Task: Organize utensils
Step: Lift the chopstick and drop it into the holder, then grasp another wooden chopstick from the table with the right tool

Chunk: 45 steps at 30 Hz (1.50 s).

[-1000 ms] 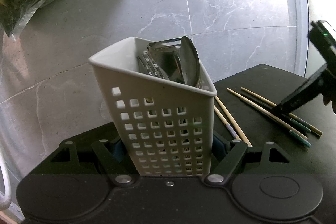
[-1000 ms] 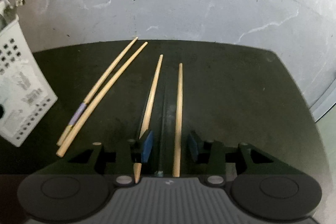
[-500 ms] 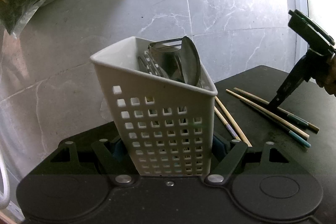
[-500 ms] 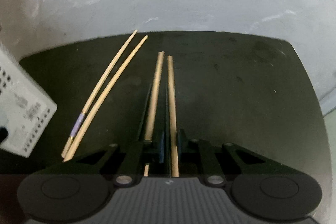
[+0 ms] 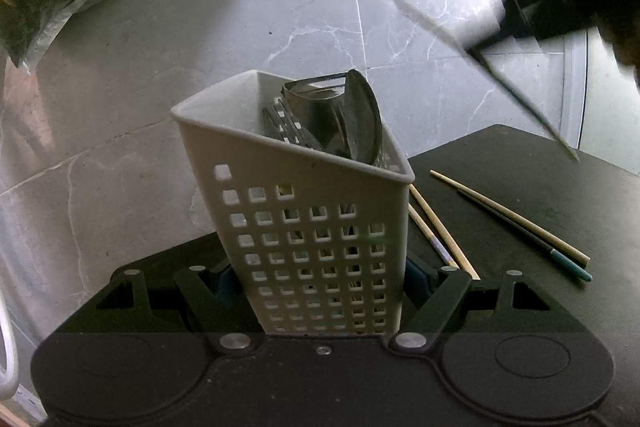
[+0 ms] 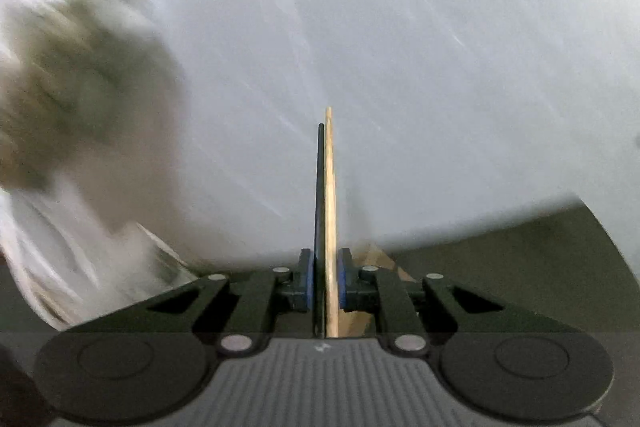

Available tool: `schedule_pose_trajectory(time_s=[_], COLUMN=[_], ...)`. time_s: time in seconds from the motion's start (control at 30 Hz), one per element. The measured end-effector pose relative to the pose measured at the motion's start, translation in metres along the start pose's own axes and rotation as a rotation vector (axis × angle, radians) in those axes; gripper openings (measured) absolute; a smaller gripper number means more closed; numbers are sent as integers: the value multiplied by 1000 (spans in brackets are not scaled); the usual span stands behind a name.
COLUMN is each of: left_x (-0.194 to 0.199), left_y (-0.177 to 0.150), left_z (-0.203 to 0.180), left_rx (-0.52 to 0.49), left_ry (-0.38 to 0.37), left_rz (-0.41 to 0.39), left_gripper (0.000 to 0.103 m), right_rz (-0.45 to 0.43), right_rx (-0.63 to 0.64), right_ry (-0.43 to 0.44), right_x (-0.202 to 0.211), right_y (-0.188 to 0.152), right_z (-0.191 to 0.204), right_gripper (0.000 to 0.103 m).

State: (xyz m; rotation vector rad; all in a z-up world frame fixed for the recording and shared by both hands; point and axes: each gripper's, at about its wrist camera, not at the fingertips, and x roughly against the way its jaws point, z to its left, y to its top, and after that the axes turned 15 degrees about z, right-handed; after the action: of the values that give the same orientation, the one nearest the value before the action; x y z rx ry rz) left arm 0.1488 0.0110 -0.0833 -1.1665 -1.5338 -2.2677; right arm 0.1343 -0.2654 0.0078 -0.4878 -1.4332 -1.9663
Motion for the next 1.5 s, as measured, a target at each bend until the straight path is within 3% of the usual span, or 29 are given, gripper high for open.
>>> schedule_pose_trajectory(time_s=[0.13, 0.23, 0.4, 0.63, 0.87, 0.9, 0.97, 1.0, 1.13, 1.2, 1.3, 1.33, 1.37, 1.5], left_x=[0, 0, 0, 2, 2, 2, 2, 2, 2, 1, 1, 2, 2, 0], left_y=[0, 0, -2, -6, -8, -8, -8, -7, -6, -4, -3, -3, -3, -2], left_z=[0, 0, -1, -3, -6, -6, -6, -5, -4, -3, -1, 0, 0, 2], left_rx=[0, -2, -8, -3, -7, -8, -6, -3, -5, -4, -2, -1, 0, 2], left_ry=[1, 0, 3, 9, 12, 11, 10, 8, 4, 1, -3, -3, -5, -9], left_rz=[1, 0, -10, -18, -18, -18, -16, -15, -10, -10, -9, -9, -9, -7], left_gripper=[80, 80, 80, 80, 80, 80, 80, 80, 80, 80, 80, 80, 79, 79], right_rz=[-180, -259, -242, -178, -64, -59, -62, -64, -60, -39, 120, 197, 263, 397], right_rx=[107, 209, 280, 339, 414, 426, 427, 418, 361, 291, 84, 12, -48, -129], right_ry=[216, 317, 430, 426, 343, 333, 313, 310, 234, 82, -159, -216, -246, -245], right_x=[10, -6, -40, -52, -44, -41, -29, -22, 0, 3, -19, -30, -39, -59], right_y=[17, 22, 15, -5, -21, -22, -30, -32, -34, -30, -30, -33, -39, -59], right_z=[53, 81, 88, 81, 73, 73, 69, 65, 49, 36, -9, -26, -41, -58], right_gripper=[13, 13, 13, 13, 20, 26, 58, 61, 63, 66, 61, 50, 41, 40])
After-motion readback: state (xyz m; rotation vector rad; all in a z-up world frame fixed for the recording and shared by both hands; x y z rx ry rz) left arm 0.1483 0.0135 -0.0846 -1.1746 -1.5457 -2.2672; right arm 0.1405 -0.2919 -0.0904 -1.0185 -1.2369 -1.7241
